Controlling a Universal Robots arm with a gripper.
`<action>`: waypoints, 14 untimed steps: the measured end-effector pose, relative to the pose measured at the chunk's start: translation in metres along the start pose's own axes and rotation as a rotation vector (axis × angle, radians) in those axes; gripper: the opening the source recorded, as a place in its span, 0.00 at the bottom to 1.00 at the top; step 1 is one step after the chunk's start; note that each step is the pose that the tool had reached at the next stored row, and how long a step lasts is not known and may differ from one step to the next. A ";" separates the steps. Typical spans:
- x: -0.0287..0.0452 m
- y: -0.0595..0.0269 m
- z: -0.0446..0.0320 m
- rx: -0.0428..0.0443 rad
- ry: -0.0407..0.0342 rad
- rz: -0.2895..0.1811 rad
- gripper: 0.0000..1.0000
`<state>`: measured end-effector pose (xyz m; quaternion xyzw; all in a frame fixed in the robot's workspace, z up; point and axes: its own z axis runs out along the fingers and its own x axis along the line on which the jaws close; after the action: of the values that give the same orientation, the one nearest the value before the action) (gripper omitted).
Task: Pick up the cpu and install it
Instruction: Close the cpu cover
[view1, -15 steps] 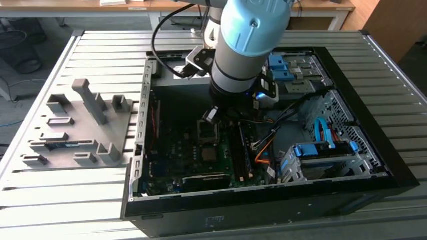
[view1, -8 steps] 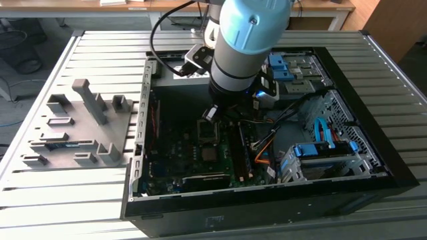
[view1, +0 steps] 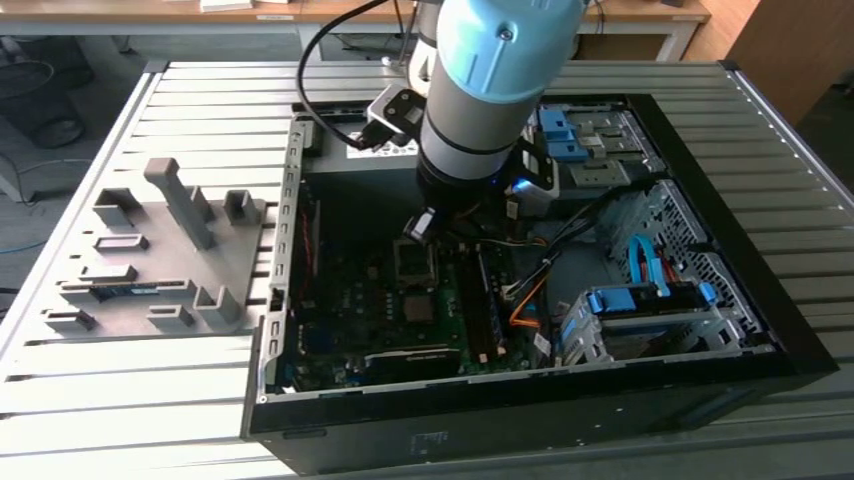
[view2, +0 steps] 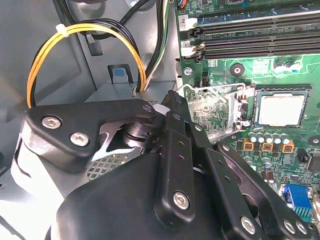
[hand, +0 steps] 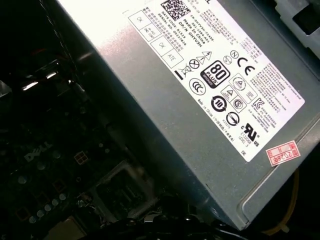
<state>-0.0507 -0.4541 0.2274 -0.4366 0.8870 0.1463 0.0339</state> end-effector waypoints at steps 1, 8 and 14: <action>0.0006 -0.0002 -0.0003 0.0001 0.0002 0.000 0.10; -0.0019 -0.0068 0.0022 -0.0115 0.0064 0.003 0.10; -0.0072 -0.0182 0.0107 -0.0233 0.0144 0.007 0.10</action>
<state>-0.0328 -0.4560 0.2143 -0.4349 0.8870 0.1536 0.0219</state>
